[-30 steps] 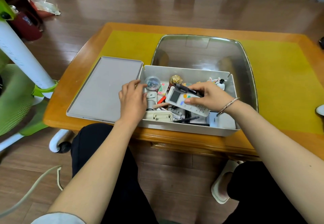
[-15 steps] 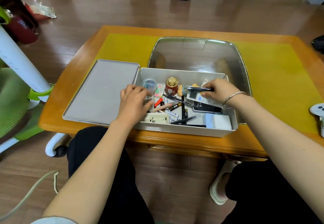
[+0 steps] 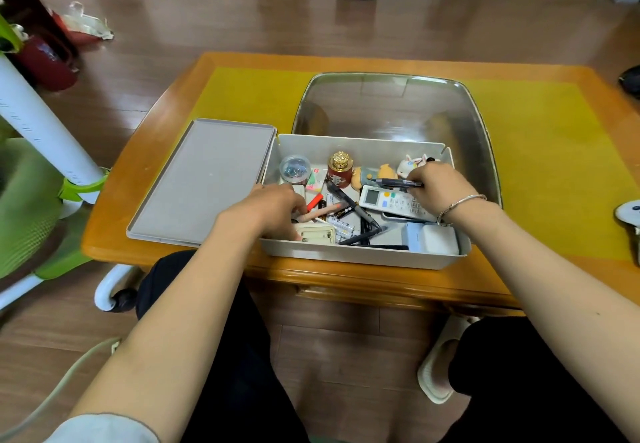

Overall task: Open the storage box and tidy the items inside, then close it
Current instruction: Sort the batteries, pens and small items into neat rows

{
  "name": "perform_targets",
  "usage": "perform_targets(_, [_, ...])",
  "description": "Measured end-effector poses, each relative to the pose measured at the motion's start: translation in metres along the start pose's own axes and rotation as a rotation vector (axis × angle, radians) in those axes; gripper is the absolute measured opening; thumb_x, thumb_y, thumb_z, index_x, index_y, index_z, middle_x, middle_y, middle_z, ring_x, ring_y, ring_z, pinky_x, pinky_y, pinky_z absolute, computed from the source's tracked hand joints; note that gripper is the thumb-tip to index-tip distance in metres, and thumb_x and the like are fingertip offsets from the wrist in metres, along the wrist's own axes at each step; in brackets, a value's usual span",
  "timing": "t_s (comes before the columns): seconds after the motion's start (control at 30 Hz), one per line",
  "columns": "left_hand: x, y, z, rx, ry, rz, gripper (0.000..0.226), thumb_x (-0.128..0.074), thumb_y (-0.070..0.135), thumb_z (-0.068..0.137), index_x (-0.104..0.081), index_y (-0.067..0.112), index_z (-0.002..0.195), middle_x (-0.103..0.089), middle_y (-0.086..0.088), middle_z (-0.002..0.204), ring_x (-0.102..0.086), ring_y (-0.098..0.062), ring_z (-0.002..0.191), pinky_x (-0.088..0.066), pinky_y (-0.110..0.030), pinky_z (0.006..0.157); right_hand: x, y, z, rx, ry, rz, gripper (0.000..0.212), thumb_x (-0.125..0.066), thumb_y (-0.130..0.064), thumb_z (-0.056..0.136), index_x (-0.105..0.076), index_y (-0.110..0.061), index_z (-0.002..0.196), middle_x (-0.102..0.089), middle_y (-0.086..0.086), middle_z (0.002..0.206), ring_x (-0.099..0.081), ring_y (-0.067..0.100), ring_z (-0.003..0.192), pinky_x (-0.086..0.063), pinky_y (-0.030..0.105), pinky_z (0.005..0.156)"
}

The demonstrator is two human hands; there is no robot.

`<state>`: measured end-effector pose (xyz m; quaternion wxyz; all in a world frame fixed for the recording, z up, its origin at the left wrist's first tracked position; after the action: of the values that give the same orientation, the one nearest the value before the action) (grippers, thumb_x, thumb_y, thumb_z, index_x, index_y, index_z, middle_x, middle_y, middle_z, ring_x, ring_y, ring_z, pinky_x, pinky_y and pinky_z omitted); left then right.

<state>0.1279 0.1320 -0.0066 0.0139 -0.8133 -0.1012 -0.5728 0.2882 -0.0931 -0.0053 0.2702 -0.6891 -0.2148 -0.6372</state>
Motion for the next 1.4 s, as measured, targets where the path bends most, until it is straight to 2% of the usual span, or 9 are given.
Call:
perform_targets(0.17, [-0.002, 0.001, 0.002, 0.003, 0.005, 0.029, 0.034, -0.076, 0.042, 0.073, -0.061, 0.035, 0.103, -0.049, 0.003, 0.102, -0.044, -0.019, 0.098, -0.031, -0.03, 0.08, -0.008, -0.011, -0.005, -0.047, -0.155, -0.009, 0.051, -0.077, -0.04, 0.071, -0.062, -0.015, 0.112, -0.057, 0.011, 0.111, -0.057, 0.028, 0.098, -0.049, 0.035, 0.082])
perform_targets(0.27, [-0.004, 0.0, 0.002, -0.016, 0.008, -0.018, 0.026, -0.078, 0.037, 0.072, -0.057, 0.031, 0.087, -0.048, 0.003, 0.098, -0.045, -0.017, 0.089, -0.037, -0.027, 0.074, -0.014, -0.01, -0.003, -0.085, -0.267, -0.133, 0.064, -0.081, -0.048, 0.063, -0.059, -0.015, 0.112, -0.057, 0.009, 0.11, -0.058, 0.027, 0.097, -0.047, 0.033, 0.077])
perform_targets(0.53, [0.001, -0.007, -0.012, -0.03, 0.022, -0.369, 0.028, -0.078, 0.029, 0.075, -0.051, 0.023, 0.079, -0.058, 0.005, 0.082, -0.054, -0.016, 0.076, -0.043, -0.03, 0.064, -0.013, -0.012, 0.0, -0.081, -0.205, -0.069, 0.038, -0.075, -0.04, 0.066, -0.065, -0.014, 0.092, -0.062, 0.005, 0.087, -0.057, 0.023, 0.076, -0.054, 0.035, 0.071])
perform_targets(0.7, [0.021, -0.02, -0.024, 0.037, 0.25, -0.592, 0.023, -0.065, 0.033, 0.089, -0.047, 0.019, 0.085, -0.055, 0.005, 0.079, -0.049, -0.009, 0.069, -0.036, -0.022, 0.057, -0.001, -0.021, -0.001, -0.038, -0.083, 0.152, 0.041, -0.074, -0.047, 0.064, -0.063, -0.018, 0.09, -0.067, 0.003, 0.086, -0.058, 0.021, 0.076, -0.053, 0.034, 0.069])
perform_targets(0.9, [0.026, -0.033, -0.026, 0.119, 0.421, -0.73, 0.025, -0.051, 0.034, 0.096, -0.036, 0.016, 0.088, -0.047, 0.002, 0.074, -0.044, -0.012, 0.064, -0.034, -0.023, 0.053, -0.008, -0.077, -0.007, 0.263, -0.367, 0.352, 0.061, -0.079, -0.051, 0.063, -0.065, -0.016, 0.111, -0.063, -0.004, 0.101, -0.056, 0.013, 0.091, -0.045, 0.025, 0.078])
perform_targets(0.97, [0.025, -0.035, -0.025, 0.136, 0.472, -0.757, 0.025, -0.049, 0.033, 0.097, -0.032, 0.018, 0.087, -0.045, 0.003, 0.075, -0.046, -0.011, 0.064, -0.036, -0.018, 0.051, -0.012, -0.09, -0.005, 0.294, -0.415, 0.392, 0.051, -0.076, -0.053, 0.067, -0.067, -0.016, 0.101, -0.064, -0.002, 0.09, -0.056, 0.012, 0.079, -0.043, 0.024, 0.066])
perform_targets(1.1, [0.023, -0.039, -0.024, 0.181, 0.494, -0.972, 0.027, -0.047, 0.037, 0.097, -0.026, 0.026, 0.085, -0.052, -0.007, 0.087, -0.061, -0.023, 0.07, -0.054, -0.035, 0.052, -0.016, -0.108, 0.008, 0.258, -0.24, 0.484, 0.015, -0.068, -0.026, 0.082, -0.059, -0.029, 0.07, -0.059, -0.005, 0.068, -0.052, 0.01, 0.062, -0.04, 0.028, 0.057])
perform_targets(1.2, [0.024, -0.043, -0.024, 0.233, 0.553, -0.935, 0.03, -0.047, 0.042, 0.096, -0.025, 0.022, 0.092, -0.048, -0.002, 0.083, -0.056, -0.021, 0.07, -0.054, -0.042, 0.059, -0.02, -0.125, 0.024, 0.325, -0.109, 0.244, 0.022, -0.056, -0.011, 0.087, -0.068, -0.024, 0.1, -0.063, 0.002, 0.093, -0.059, 0.022, 0.083, -0.048, 0.033, 0.066])
perform_targets(1.4, [0.021, -0.053, -0.025, 0.362, 0.66, -0.976, 0.035, -0.046, 0.047, 0.095, -0.026, 0.019, 0.098, -0.048, 0.002, 0.082, -0.055, -0.022, 0.073, -0.053, -0.05, 0.071, -0.036, -0.149, 0.047, 0.629, -0.216, -0.102, 0.058, -0.06, -0.013, 0.086, -0.044, -0.034, 0.137, -0.038, 0.001, 0.139, -0.057, 0.027, 0.104, -0.045, 0.03, 0.072])
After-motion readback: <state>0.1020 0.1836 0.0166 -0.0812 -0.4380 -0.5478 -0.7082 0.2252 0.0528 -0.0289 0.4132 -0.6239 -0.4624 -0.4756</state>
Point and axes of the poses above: each hand's wrist, its own z-axis towards the middle knuckle, its own x-axis out of the back of the hand, y = z × x, the point moved 2 cm from there along z, towards the middle knuckle
